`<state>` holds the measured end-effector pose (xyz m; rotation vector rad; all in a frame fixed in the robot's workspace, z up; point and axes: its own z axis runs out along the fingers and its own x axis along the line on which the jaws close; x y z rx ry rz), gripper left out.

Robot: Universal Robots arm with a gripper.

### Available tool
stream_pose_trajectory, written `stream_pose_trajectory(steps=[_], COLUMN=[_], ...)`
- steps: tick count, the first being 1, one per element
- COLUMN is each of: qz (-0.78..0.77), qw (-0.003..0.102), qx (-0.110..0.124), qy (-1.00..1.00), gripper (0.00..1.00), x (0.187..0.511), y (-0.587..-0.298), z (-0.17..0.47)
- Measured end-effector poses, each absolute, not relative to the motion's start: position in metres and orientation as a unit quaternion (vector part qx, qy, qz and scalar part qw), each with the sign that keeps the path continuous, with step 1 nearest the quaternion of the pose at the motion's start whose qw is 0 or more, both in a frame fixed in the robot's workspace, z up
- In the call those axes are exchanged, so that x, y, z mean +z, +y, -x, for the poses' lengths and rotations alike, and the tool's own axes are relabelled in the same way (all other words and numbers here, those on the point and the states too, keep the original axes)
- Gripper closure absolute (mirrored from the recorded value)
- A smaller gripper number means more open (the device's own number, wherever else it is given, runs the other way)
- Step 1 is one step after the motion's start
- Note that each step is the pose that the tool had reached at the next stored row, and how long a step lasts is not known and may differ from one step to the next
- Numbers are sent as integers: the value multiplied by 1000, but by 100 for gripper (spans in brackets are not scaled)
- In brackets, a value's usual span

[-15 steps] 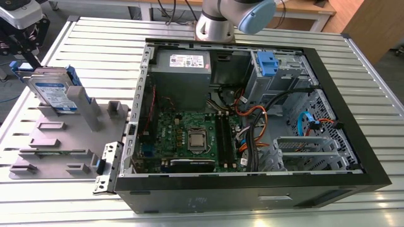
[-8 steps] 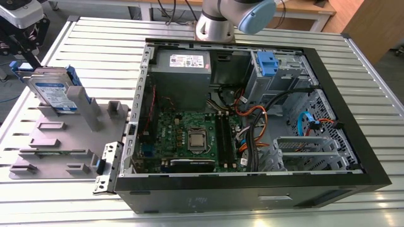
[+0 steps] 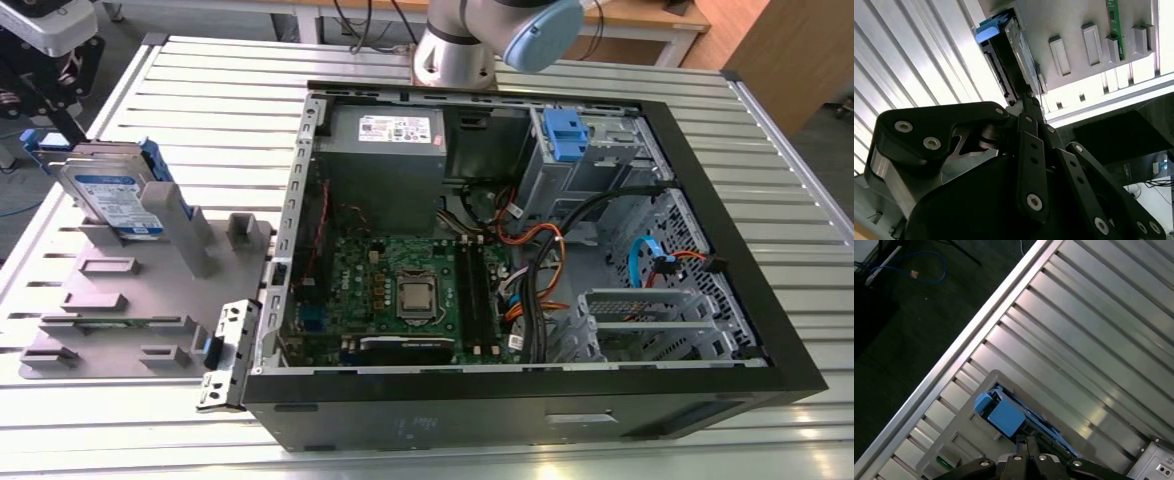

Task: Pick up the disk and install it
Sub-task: 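Pick up the disk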

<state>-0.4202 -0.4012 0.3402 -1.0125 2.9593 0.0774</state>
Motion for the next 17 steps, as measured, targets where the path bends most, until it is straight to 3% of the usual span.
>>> stream_pose_trajectory(steps=[17], qz=[441], qw=[3], qx=[26], qy=[897], gripper=[89], x=[340], y=[-401], z=[420])
